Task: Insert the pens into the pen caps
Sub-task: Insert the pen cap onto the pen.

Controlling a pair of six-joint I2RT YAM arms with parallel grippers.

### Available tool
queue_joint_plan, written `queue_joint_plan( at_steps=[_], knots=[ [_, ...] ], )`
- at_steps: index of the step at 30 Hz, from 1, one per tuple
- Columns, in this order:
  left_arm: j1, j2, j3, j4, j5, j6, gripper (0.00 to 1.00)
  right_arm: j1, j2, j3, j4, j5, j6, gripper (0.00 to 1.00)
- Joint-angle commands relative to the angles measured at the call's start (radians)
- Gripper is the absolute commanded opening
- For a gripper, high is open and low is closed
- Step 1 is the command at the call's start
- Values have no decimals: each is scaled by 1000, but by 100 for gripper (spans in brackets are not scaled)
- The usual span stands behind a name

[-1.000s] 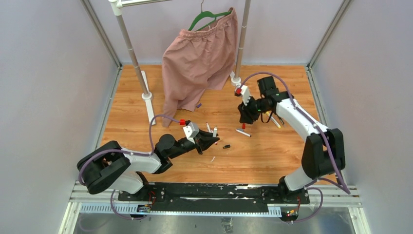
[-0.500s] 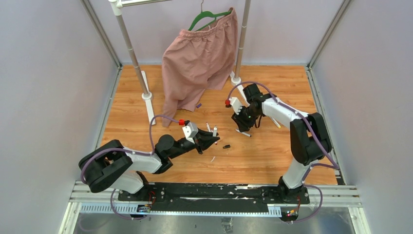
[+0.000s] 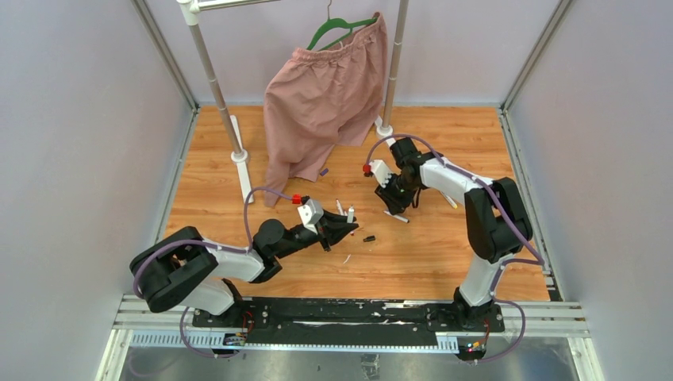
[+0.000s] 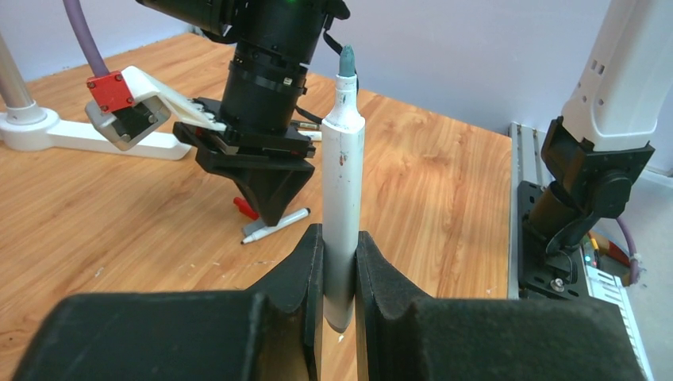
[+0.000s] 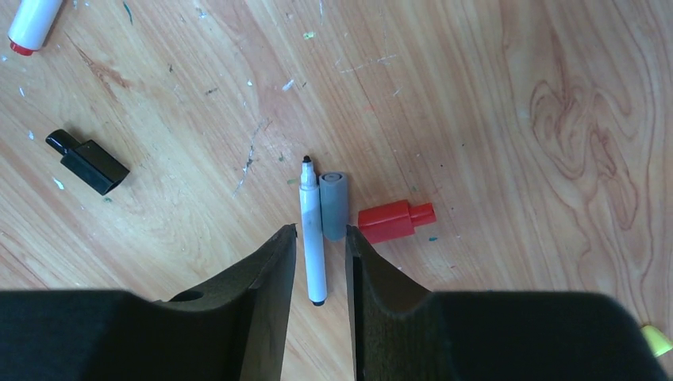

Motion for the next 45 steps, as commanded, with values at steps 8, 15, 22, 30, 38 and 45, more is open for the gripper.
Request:
queue_joint_plan(
  at_steps=[8, 15, 22, 30, 38, 45],
  knots=[
    [3, 15, -6, 42, 11, -6, 0, 34, 32, 53, -24, 45, 6, 28],
    [4, 16, -6, 43, 11, -6, 0, 36, 63, 68, -33, 46, 0, 26],
    [4, 15, -7, 44, 11, -6, 0, 37, 85, 71, -43, 44, -5, 25],
    [3, 16, -9, 45, 11, -6, 0, 47, 119, 81, -65, 42, -13, 27],
    [3, 17, -9, 47, 11, -6, 0, 73, 140, 88, -84, 90, -17, 28],
    [3, 18, -7, 47, 9, -5, 0, 98, 136, 88, -104, 140, -28, 29]
  ],
)
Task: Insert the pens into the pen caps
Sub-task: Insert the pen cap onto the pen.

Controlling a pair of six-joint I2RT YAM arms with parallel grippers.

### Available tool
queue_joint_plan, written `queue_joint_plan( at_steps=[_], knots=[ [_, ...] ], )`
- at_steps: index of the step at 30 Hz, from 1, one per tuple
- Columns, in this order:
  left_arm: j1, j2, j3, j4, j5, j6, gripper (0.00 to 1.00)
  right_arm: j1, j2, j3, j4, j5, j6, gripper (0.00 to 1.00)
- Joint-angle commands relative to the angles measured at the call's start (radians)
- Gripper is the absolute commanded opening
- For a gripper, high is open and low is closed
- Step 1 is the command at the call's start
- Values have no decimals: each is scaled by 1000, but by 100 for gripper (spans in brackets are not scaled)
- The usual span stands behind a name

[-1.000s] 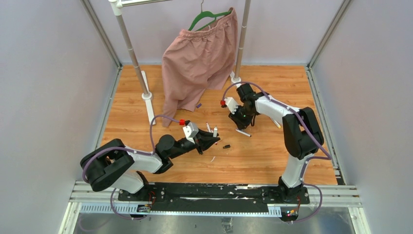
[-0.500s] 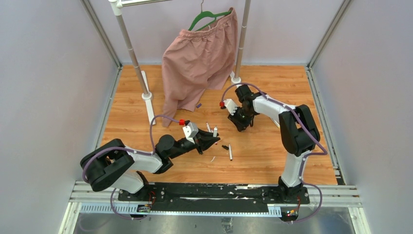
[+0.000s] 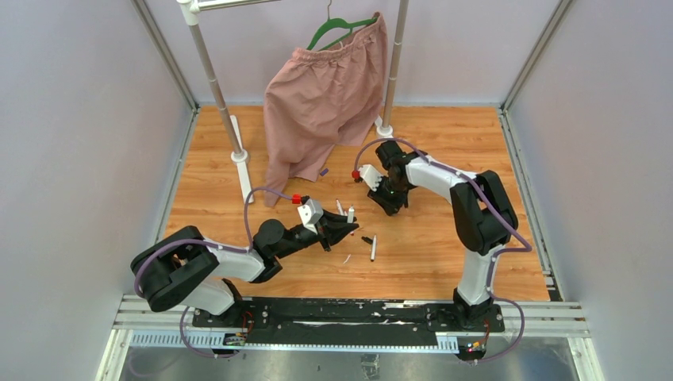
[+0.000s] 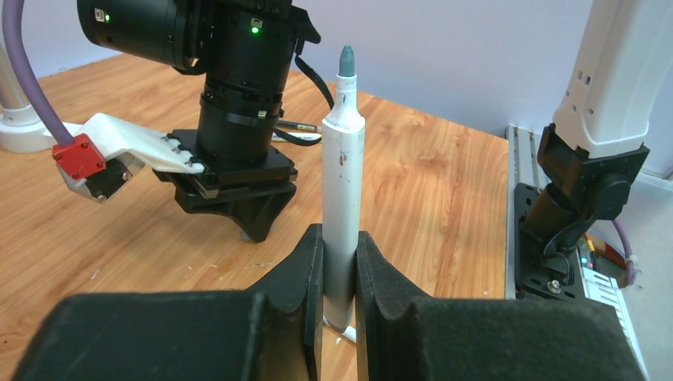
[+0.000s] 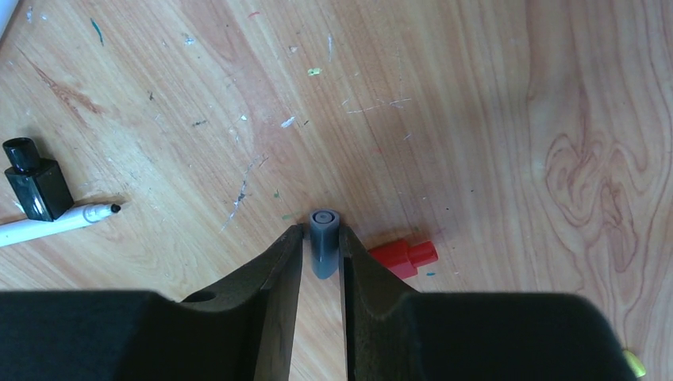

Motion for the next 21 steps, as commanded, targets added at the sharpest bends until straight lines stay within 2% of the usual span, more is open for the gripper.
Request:
queue_joint_plan(
  at_steps=[1, 21],
  knots=[
    [3, 10, -7, 33, 8, 6, 0, 32, 38, 11, -72, 50, -16, 28],
    [3, 12, -7, 36, 9, 5, 0, 77, 138, 58, -175, 77, -28, 30]
  ],
)
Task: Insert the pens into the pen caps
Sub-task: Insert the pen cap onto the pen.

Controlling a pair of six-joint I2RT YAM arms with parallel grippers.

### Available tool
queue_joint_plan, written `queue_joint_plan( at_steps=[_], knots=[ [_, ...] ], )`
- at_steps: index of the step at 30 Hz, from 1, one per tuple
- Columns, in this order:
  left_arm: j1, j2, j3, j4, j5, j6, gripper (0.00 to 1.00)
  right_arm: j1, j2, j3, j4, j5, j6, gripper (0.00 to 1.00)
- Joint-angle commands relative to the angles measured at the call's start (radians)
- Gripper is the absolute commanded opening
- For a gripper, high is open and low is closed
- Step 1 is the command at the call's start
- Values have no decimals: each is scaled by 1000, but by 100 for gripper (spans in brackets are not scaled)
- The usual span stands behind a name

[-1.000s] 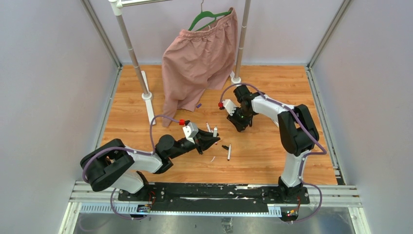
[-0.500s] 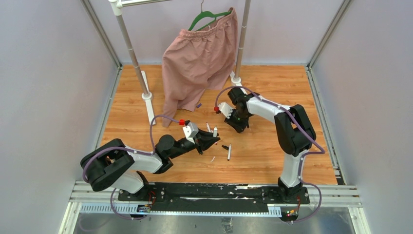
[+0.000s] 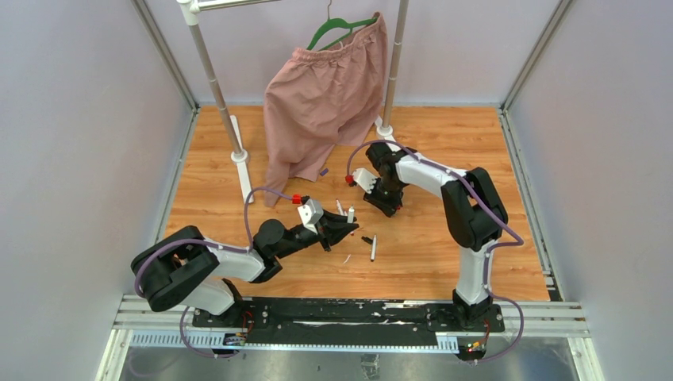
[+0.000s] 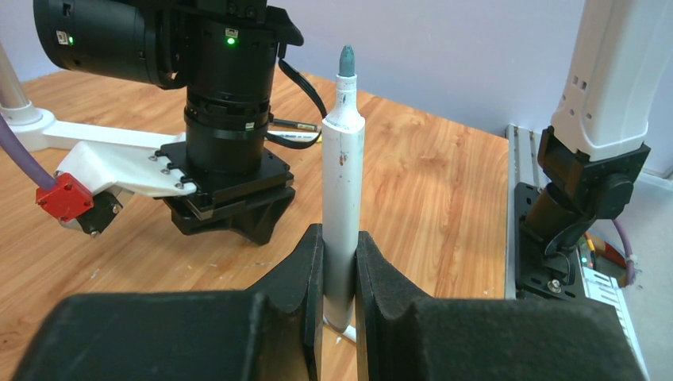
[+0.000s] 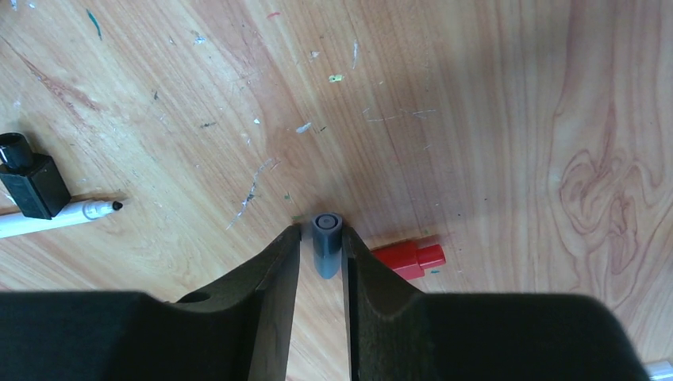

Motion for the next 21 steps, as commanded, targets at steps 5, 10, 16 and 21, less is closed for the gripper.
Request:
queue_joint_plan(
  at_steps=[5, 10, 16, 21],
  knots=[
    [3, 9, -10, 38, 11, 5, 0, 21, 73, -23, -78, -30, -14, 9],
    [3, 9, -10, 40, 15, 3, 0, 20, 33, -27, -70, -49, -20, 1],
    [3, 15, -7, 46, 27, -4, 0, -3, -91, -57, -25, -133, -16, 0],
    [3, 12, 4, 51, 45, -18, 0, -55, -253, -93, 15, -269, -5, 0]
  ],
)
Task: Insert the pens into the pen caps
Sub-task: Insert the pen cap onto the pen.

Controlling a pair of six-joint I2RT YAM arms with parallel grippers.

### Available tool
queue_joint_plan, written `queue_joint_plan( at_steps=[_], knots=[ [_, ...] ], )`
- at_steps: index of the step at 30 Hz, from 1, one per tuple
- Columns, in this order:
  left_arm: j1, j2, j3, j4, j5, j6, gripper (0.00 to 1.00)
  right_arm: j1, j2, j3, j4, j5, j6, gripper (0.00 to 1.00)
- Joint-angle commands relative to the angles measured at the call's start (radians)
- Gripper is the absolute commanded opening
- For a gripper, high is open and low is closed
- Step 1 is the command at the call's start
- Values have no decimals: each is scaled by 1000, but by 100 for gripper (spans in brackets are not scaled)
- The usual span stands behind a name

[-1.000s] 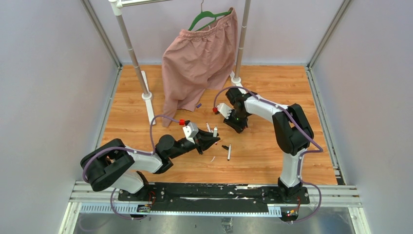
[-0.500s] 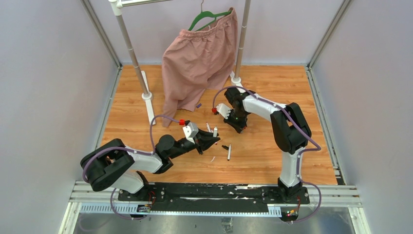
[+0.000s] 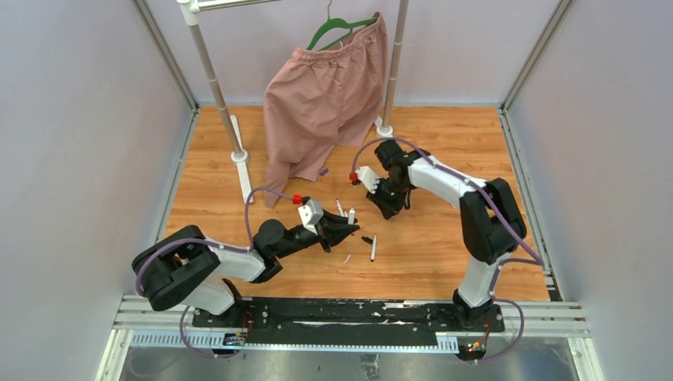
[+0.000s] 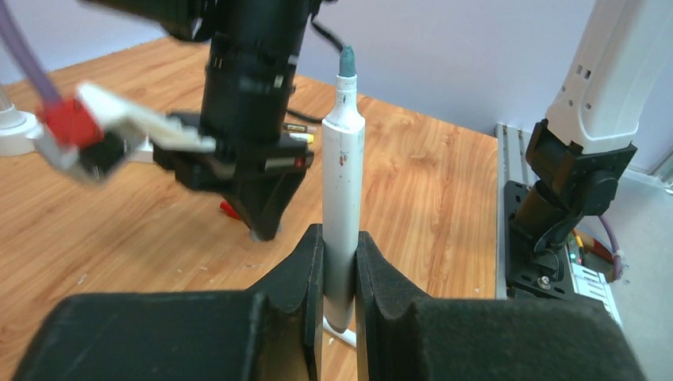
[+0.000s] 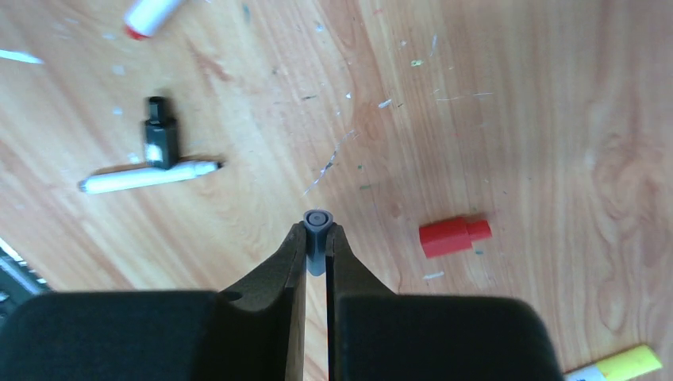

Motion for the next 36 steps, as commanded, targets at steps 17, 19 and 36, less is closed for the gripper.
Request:
queue_joint_plan(
  at_steps=[17, 19, 36],
  knots=[
    [4, 125, 370, 45, 275, -209, 0, -260, -607, 131, 266, -767, 297, 0],
    [5, 154, 398, 84, 295, -250, 0, -273, -622, 132, 377, -827, 435, 0],
    [9, 243, 412, 160, 150, -405, 0, -396, -644, -265, 1505, -910, 1453, 0]
  ],
)
